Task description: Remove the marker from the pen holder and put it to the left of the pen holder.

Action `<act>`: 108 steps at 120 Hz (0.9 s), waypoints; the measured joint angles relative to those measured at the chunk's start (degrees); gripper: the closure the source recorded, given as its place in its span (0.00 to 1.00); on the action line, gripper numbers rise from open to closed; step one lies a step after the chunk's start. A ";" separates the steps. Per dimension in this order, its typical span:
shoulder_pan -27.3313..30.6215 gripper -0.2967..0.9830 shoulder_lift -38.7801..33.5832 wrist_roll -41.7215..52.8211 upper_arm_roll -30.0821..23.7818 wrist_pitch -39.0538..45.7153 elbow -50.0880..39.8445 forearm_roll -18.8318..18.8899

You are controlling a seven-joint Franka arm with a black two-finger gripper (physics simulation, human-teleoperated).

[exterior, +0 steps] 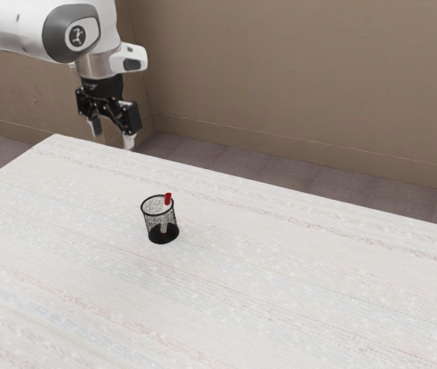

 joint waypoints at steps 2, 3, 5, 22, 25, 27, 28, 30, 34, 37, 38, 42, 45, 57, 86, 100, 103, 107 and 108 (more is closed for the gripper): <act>0.00 0.23 0.00 0.10 0.00 0.16 0.00 -0.01; 0.00 0.23 0.00 0.15 0.01 0.24 0.00 0.00; -0.01 0.23 0.00 0.25 0.01 0.38 0.00 0.00; -0.05 0.23 0.17 0.97 -0.08 0.92 -0.02 0.25; -0.07 0.23 0.18 1.18 -0.09 0.94 -0.04 0.33; -0.06 0.23 0.27 1.55 -0.12 0.95 -0.05 0.43; -0.05 0.23 0.33 1.78 -0.14 0.96 -0.05 0.48; -0.03 0.23 0.61 2.49 -0.19 0.99 -0.08 0.50; -0.03 0.23 1.22 4.44 -0.30 1.21 -0.43 0.56; -0.07 0.23 1.71 6.27 -0.42 1.56 -0.92 0.65; -0.11 0.23 1.85 6.94 -0.46 1.72 -1.13 0.69; -0.46 0.23 2.22 9.84 -0.54 2.38 -2.18 0.92; -0.81 0.23 2.53 11.97 -0.60 2.77 -2.98 1.71; -3.14 0.23 5.07 19.48 -0.73 3.17 -4.25 5.25; -4.82 0.23 13.62 34.47 -0.92 7.03 -3.47 5.88; -5.11 0.23 17.15 39.92 -0.95 8.69 -1.18 5.17; -5.05 0.23 18.00 40.96 -0.92 8.94 -0.41 5.15; -4.94 0.23 19.17 42.28 -0.86 9.24 1.04 5.23; -4.92 0.23 19.43 42.61 -0.85 9.31 1.39 5.30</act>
